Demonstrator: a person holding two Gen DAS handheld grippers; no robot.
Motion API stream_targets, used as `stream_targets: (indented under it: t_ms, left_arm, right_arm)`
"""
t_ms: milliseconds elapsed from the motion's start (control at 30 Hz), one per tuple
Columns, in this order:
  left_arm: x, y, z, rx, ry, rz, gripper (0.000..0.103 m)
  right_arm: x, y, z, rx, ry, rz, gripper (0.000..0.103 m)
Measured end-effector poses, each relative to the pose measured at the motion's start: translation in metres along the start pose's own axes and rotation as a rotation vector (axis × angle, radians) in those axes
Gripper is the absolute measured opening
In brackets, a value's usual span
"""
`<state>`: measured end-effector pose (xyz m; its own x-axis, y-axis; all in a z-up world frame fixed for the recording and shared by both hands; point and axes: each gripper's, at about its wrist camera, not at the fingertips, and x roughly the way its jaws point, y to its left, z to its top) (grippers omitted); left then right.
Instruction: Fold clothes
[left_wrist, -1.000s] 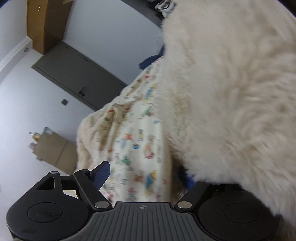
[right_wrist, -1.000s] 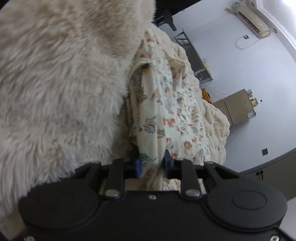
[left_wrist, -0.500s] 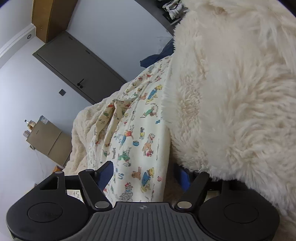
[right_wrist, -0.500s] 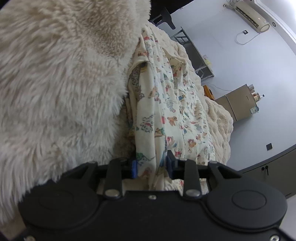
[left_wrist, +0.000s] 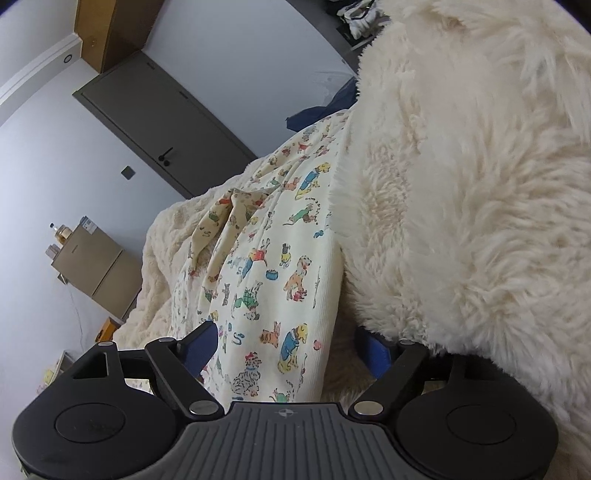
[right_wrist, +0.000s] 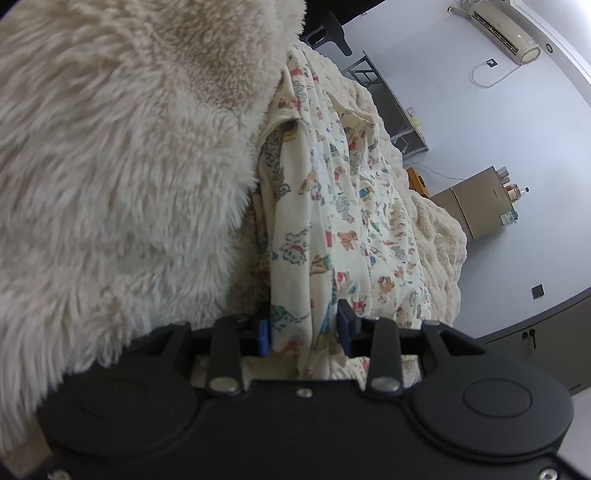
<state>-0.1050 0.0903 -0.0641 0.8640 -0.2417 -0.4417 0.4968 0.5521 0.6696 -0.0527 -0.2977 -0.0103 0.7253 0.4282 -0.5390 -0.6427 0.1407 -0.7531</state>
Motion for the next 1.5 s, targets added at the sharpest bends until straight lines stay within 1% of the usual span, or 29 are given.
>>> stream_targets:
  t_ms: [133, 267, 333, 467, 500, 567, 600, 633, 667, 700, 733, 833, 933, 967, 1033, 1100, 1167, 1267, 1333, 1400, 1467, 1500]
  left_arm:
    - [0.0, 0.0, 0.001, 0.002, 0.0, 0.022, 0.084]
    - [0.002, -0.003, 0.003, 0.01, 0.001, 0.076, 0.084]
    - [0.008, -0.007, 0.004, -0.006, 0.004, 0.088, 0.084]
    - [0.016, -0.016, 0.004, 0.011, -0.006, 0.108, 0.082]
    - [0.015, -0.016, 0.004, 0.017, -0.011, 0.119, 0.08]
    - [0.01, -0.018, 0.005, 0.035, -0.031, 0.147, 0.056]
    - [0.008, -0.018, 0.005, 0.036, -0.039, 0.152, 0.049]
    - [0.007, -0.019, 0.005, 0.034, -0.049, 0.155, 0.031]
    - [0.005, -0.017, 0.006, 0.022, -0.063, 0.148, 0.017]
    - [0.004, -0.015, 0.006, 0.01, -0.077, 0.142, 0.011]
    - [0.002, -0.01, 0.007, -0.008, -0.092, 0.141, 0.003]
    - [-0.008, 0.004, 0.009, -0.04, -0.126, 0.151, 0.003]
    - [-0.03, 0.028, 0.015, -0.086, -0.179, 0.156, 0.003]
    - [-0.034, 0.035, 0.017, -0.091, -0.184, 0.174, 0.003]
    - [-0.041, 0.047, 0.021, -0.099, -0.191, 0.206, 0.005]
    - [-0.036, 0.053, 0.02, -0.101, -0.177, 0.204, 0.007]
    - [-0.023, 0.063, 0.02, -0.096, -0.159, 0.179, 0.014]
    - [-0.006, 0.084, 0.027, -0.082, -0.143, 0.171, 0.014]
    - [0.01, 0.11, 0.04, -0.088, -0.131, 0.173, 0.014]
    - [0.027, 0.137, 0.053, -0.094, -0.12, 0.175, 0.014]
    - [0.045, 0.164, 0.066, -0.098, -0.106, 0.175, 0.014]
    - [0.063, 0.181, 0.072, -0.094, -0.089, 0.166, 0.014]
  right_arm:
    - [-0.003, 0.0, 0.0, -0.006, -0.009, -0.004, 0.034]
    - [-0.005, 0.0, 0.001, -0.002, -0.026, -0.014, 0.034]
    - [-0.006, 0.0, 0.003, -0.001, -0.037, -0.02, 0.034]
    - [-0.004, 0.004, 0.002, -0.019, -0.045, -0.027, 0.034]
    - [-0.004, 0.005, 0.001, -0.023, -0.047, -0.029, 0.034]
    - [-0.004, 0.004, 0.0, -0.023, -0.049, -0.032, 0.033]
    - [-0.004, 0.004, -0.001, -0.023, -0.046, -0.035, 0.028]
    - [-0.003, 0.003, -0.001, -0.024, -0.043, -0.037, 0.021]
    - [-0.003, 0.003, -0.001, -0.024, -0.041, -0.039, 0.016]
    - [-0.004, 0.002, -0.001, -0.028, -0.04, -0.044, 0.015]
    - [-0.005, 0.002, 0.0, -0.036, -0.043, -0.05, 0.015]
    - [-0.015, -0.004, 0.003, -0.035, -0.06, -0.073, 0.012]
    - [-0.039, -0.019, 0.011, 0.014, -0.112, -0.08, 0.011]
    - [-0.047, -0.023, 0.014, 0.025, -0.135, -0.082, 0.011]
    - [-0.053, -0.026, 0.018, 0.056, -0.163, -0.038, 0.011]
    - [-0.052, -0.027, 0.02, 0.078, -0.169, 0.015, 0.012]
    - [-0.038, -0.025, 0.018, 0.062, -0.134, 0.044, 0.013]
    - [-0.023, -0.036, 0.014, 0.083, -0.138, 0.09, 0.012]
    - [-0.022, -0.057, 0.013, 0.14, -0.178, 0.101, 0.012]
    - [-0.021, -0.079, 0.01, 0.188, -0.212, 0.092, 0.012]
    - [-0.014, -0.114, 0.002, 0.285, -0.261, 0.094, 0.012]
    - [-0.009, -0.127, -0.003, 0.323, -0.276, 0.097, 0.012]
